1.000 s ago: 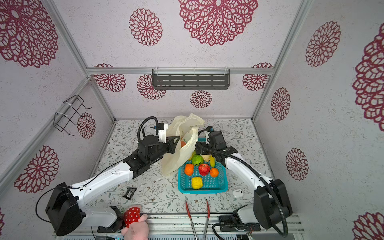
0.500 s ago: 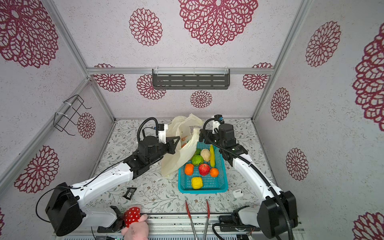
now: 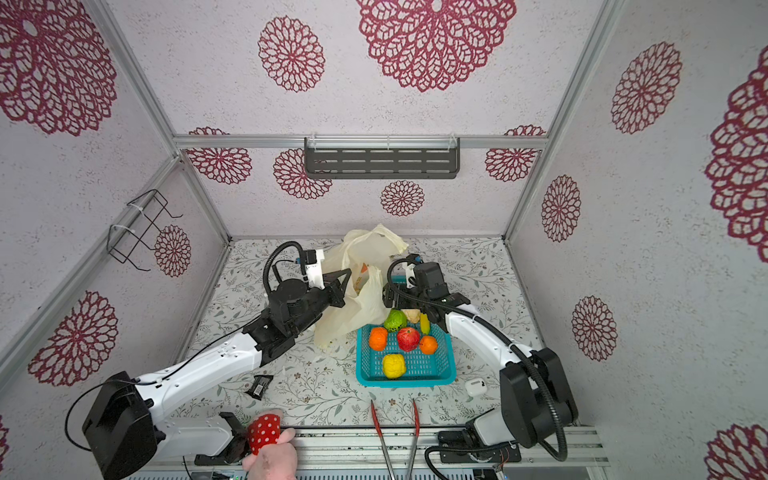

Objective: Place the fruits into the plastic bag

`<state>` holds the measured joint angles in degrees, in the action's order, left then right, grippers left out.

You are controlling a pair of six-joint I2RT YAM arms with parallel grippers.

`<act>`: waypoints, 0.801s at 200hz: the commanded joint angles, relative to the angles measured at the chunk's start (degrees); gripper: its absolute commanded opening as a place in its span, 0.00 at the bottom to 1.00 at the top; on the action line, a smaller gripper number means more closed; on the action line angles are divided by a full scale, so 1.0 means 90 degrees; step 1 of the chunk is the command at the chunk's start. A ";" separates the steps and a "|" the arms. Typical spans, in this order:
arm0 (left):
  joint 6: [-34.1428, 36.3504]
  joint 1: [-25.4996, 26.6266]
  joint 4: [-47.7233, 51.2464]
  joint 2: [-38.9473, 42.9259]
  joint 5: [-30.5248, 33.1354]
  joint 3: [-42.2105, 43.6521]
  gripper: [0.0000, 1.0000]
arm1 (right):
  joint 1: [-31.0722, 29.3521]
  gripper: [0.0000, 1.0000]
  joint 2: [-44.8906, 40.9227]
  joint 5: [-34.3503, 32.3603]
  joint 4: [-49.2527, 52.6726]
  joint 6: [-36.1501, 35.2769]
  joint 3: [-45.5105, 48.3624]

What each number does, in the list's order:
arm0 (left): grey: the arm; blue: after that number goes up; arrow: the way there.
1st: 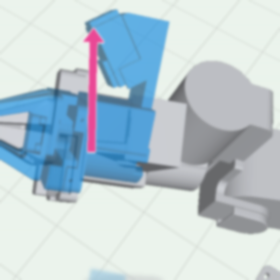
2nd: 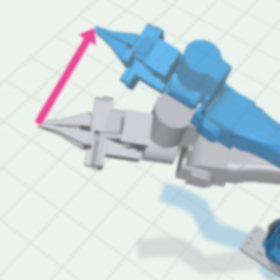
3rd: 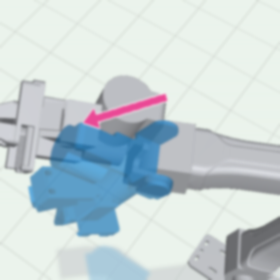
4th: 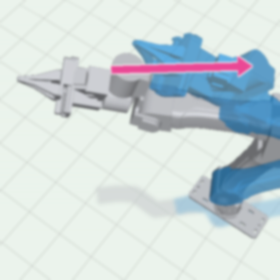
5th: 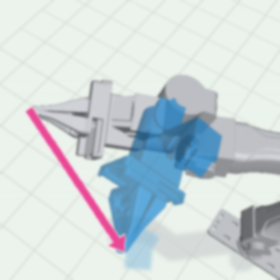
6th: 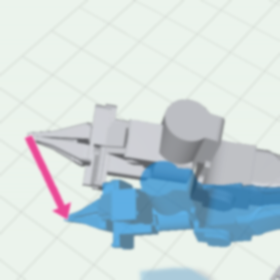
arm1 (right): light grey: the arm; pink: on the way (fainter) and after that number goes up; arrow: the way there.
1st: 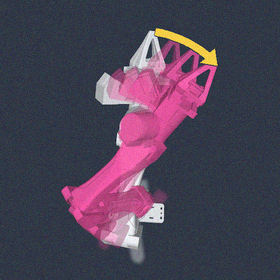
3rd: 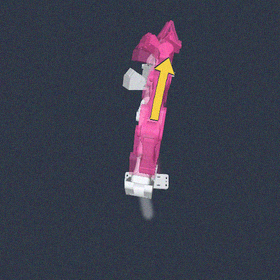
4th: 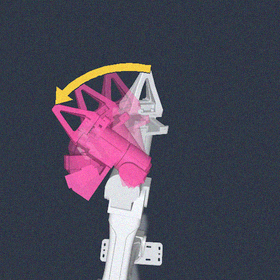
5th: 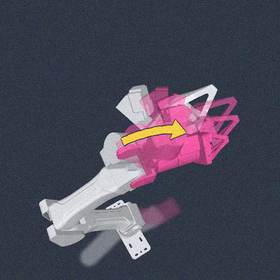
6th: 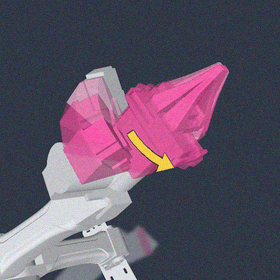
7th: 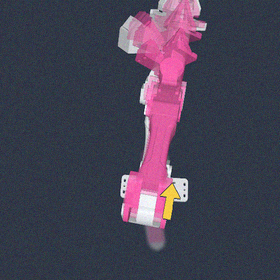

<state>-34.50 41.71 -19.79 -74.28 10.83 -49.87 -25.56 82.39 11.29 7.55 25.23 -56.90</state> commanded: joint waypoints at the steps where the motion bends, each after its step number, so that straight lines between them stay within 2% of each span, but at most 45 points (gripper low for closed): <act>1: 0.0009 -0.0056 -0.0340 0.0290 0.0580 0.0128 0.00 | 0.0302 0.93 -0.0159 -0.0551 0.0221 0.0273 -0.0017; 56: 0.0143 -0.0091 0.0250 0.0392 0.0752 0.0082 0.00 | 0.0915 0.94 -0.0797 -0.0247 -0.0048 0.0312 0.0043; 103: 0.0006 -0.0180 0.0273 0.0269 0.0556 0.0043 0.00 | 0.0961 0.94 -0.1587 -0.0394 0.0571 0.0097 0.0297; 118: -0.0015 -0.0201 0.0165 0.0219 0.0449 0.0038 0.00 | 0.0819 0.93 -0.1643 -0.0163 0.0884 -0.0185 0.0447; 160: 0.0026 -0.0201 0.0294 0.0051 0.0310 -0.0133 0.00 | -0.0006 0.92 -0.1206 -0.0451 0.1894 -0.0697 0.0806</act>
<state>-34.11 40.38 -17.63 -72.88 14.41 -49.04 -22.52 69.04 8.19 16.88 22.83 -51.09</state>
